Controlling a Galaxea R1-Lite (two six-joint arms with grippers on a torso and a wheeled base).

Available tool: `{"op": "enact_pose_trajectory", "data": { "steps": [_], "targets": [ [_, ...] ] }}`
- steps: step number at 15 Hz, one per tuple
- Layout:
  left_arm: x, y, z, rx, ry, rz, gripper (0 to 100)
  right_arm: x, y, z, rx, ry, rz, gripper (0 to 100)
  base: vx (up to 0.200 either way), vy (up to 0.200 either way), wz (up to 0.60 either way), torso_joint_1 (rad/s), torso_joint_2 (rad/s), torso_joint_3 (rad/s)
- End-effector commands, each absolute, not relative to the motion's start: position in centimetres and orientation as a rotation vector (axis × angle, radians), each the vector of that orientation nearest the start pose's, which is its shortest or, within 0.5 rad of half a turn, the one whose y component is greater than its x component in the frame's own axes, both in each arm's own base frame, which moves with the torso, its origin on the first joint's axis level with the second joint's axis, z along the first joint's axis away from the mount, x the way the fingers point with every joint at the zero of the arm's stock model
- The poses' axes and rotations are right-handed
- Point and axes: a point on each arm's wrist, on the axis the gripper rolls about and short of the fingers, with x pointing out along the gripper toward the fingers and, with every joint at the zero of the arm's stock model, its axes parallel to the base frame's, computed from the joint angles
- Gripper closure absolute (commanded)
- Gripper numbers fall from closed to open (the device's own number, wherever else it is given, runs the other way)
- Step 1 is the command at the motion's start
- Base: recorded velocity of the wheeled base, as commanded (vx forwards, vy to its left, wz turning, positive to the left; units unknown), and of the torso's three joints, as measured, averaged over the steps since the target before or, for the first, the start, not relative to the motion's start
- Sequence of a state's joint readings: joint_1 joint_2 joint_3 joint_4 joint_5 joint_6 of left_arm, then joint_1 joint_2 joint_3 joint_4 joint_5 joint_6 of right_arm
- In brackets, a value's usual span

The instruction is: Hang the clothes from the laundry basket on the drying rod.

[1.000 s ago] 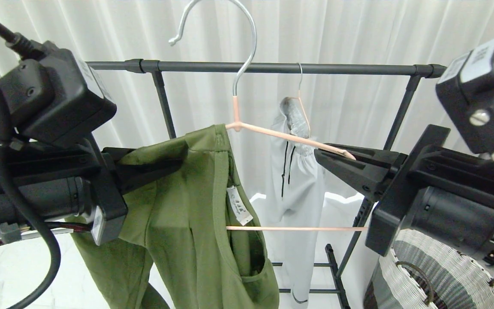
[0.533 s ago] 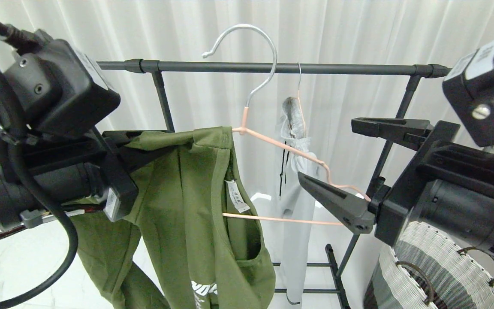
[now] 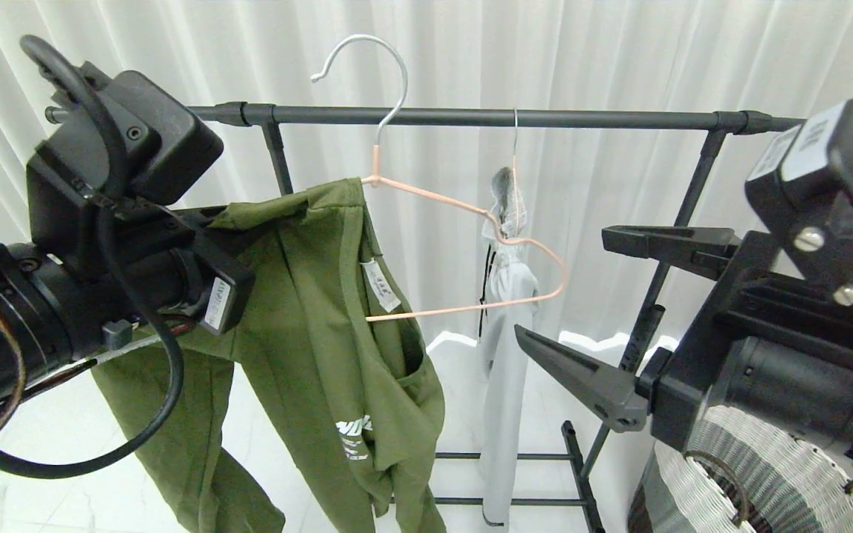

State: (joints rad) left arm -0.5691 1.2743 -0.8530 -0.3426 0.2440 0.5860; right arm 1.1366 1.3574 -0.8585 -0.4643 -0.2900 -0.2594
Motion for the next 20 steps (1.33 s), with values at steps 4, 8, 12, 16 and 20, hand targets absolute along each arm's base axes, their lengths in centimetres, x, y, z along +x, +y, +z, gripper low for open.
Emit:
{"op": "enact_pose_trajectory", "data": {
  "steps": [4, 8, 12, 16, 20],
  "targets": [
    [17.4, -11.2, 28.0, 0.534, -0.031, -0.359, 100, 10.7, 23.1, 24.8, -0.204, 0.052, 0.877, 0, 0.0, 0.0, 0.0, 0.0, 0.0, 0.0],
    [17.4, -11.3, 29.5, 0.497, -0.073, -0.351, 100, 11.8, 25.3, 22.7, -0.102, 0.147, 0.852, 0, 0.0, 0.0, 0.0, 0.0, 0.0, 0.0],
    [16.8, -11.9, 30.3, 0.484, -0.108, -0.382, 100, 13.6, 27.6, 21.7, -0.021, 0.152, 0.753, 0, 0.0, 0.0, 0.0, 0.0, 0.0, 0.0],
    [16.1, -12.5, 30.9, 0.471, -0.138, -0.422, 100, 15.8, 28.5, 20.5, 0.005, 0.175, 0.628, 0, 0.0, 0.0, 0.0, 0.0, 0.0, 0.0],
    [16.0, -12.6, 31.0, 0.47, -0.142, -0.426, 100, 16.7, 28.7, 19.1, -0.004, 0.194, 0.539, 0, 0.0, 0.0, 0.0, 0.0, 0.0, 0.0]
  ]
}}
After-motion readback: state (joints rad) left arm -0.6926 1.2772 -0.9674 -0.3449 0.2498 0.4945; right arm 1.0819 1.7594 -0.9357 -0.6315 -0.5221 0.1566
